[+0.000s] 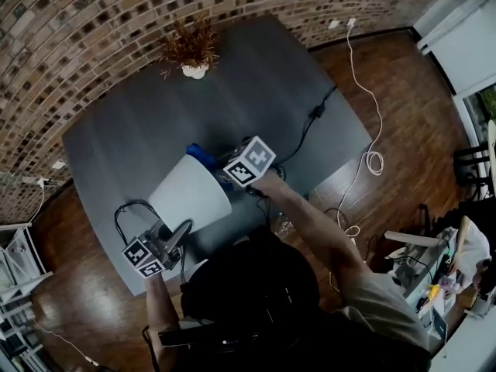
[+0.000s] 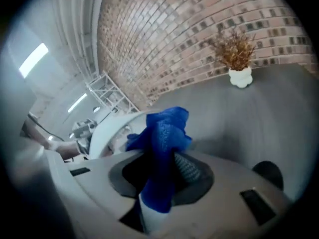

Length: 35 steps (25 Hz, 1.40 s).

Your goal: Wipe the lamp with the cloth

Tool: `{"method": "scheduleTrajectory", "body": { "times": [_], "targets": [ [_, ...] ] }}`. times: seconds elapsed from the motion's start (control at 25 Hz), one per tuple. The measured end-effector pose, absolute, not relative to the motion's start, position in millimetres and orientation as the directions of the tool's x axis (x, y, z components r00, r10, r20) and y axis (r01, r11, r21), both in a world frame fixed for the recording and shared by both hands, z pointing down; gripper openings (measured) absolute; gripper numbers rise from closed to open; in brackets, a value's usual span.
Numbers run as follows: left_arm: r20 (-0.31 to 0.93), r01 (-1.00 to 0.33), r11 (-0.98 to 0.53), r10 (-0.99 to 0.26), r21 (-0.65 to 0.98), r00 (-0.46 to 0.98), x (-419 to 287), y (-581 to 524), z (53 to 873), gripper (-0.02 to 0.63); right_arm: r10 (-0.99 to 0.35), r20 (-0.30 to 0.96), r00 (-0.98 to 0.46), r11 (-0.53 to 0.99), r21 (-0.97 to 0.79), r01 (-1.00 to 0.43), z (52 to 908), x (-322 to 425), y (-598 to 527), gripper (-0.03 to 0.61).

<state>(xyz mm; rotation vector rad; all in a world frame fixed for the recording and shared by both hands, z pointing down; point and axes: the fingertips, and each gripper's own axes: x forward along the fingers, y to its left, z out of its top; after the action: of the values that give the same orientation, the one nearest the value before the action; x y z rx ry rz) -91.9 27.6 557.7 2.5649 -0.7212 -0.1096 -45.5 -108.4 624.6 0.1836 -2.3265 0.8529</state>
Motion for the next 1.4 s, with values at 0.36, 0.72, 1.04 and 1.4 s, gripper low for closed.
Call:
{"method": "scheduleTrajectory", "body": {
  "times": [0.36, 0.72, 1.04, 1.4],
  "targets": [
    [0.077, -0.477, -0.757, -0.498, 0.446, 0.864, -84.7, 30.8, 558.6, 0.015, -0.246, 0.864, -0.439, 0.816, -0.06, -0.575, 633.3, 63.5, -208.3, 0.095],
    [0.098, -0.499, -0.756, -0.51, 0.423, 0.855, -80.1, 36.4, 560.6, 0.017, -0.185, 0.897, -0.402, 0.857, -0.053, -0.513, 675.7, 58.9, -186.9, 0.098],
    [0.094, -0.487, -0.76, -0.499, 0.431, 0.862, -83.3, 33.9, 560.8, 0.018, -0.421, 0.79, -0.445, 0.751, 0.029, -0.659, 604.9, 115.8, -221.9, 0.095],
    [-0.164, -0.252, -0.563, -0.585, 0.787, 0.794, -118.5, 12.0, 530.6, 0.31, -0.186, 0.75, -0.634, 0.85, -0.201, -0.487, 655.3, 29.6, -133.7, 0.097]
  ]
}}
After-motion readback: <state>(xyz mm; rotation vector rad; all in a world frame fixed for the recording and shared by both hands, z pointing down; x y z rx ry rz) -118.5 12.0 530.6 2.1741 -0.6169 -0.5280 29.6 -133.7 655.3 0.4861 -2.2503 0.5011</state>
